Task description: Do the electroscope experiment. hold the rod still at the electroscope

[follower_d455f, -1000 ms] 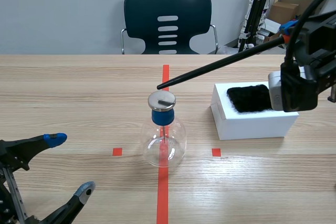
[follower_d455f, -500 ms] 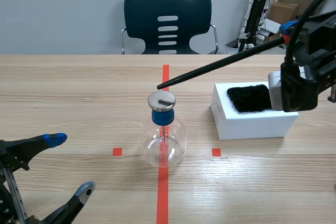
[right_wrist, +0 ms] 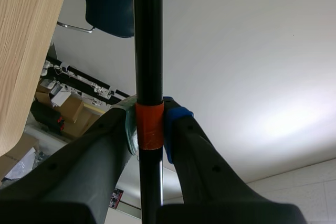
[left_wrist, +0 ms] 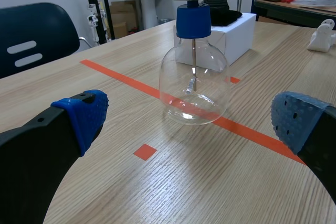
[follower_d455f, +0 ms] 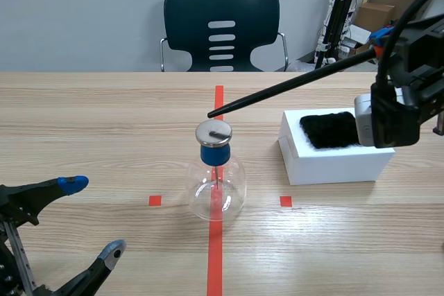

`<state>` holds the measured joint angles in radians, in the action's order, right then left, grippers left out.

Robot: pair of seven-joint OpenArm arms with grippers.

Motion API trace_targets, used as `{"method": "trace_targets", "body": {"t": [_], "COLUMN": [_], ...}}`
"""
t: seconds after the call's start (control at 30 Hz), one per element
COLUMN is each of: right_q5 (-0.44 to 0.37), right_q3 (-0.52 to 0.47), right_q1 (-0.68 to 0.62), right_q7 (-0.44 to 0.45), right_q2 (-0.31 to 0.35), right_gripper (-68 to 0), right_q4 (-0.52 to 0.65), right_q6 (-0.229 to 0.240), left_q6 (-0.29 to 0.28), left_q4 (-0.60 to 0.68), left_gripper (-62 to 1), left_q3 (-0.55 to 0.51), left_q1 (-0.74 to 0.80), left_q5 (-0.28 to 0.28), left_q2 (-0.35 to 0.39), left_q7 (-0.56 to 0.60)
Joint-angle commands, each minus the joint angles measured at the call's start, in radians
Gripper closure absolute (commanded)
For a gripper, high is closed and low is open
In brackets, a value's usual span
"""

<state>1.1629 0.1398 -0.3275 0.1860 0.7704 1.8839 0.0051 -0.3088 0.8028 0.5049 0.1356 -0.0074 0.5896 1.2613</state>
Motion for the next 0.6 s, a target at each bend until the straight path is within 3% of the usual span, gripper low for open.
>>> {"method": "trace_targets", "body": {"t": [0.0,0.57], "right_q5": [0.001,-0.009], "right_q3": [0.0,0.0], "right_q1": [0.014,0.014], "right_q7": [-0.005,0.0], "right_q2": [0.011,0.011], "right_gripper": [-0.4,-0.4], "right_q4": [0.003,0.004], "right_q6": [-0.011,-0.013], "left_q6": [-0.001,-0.001], "left_q4": [0.012,0.012], "left_gripper": [-62.3,-62.3], "left_q3": [0.0,0.0], "left_q1": [0.0,0.0], "left_q5": [-0.006,-0.006], "left_q2": [0.001,0.001], "left_q7": [0.015,0.015]}}
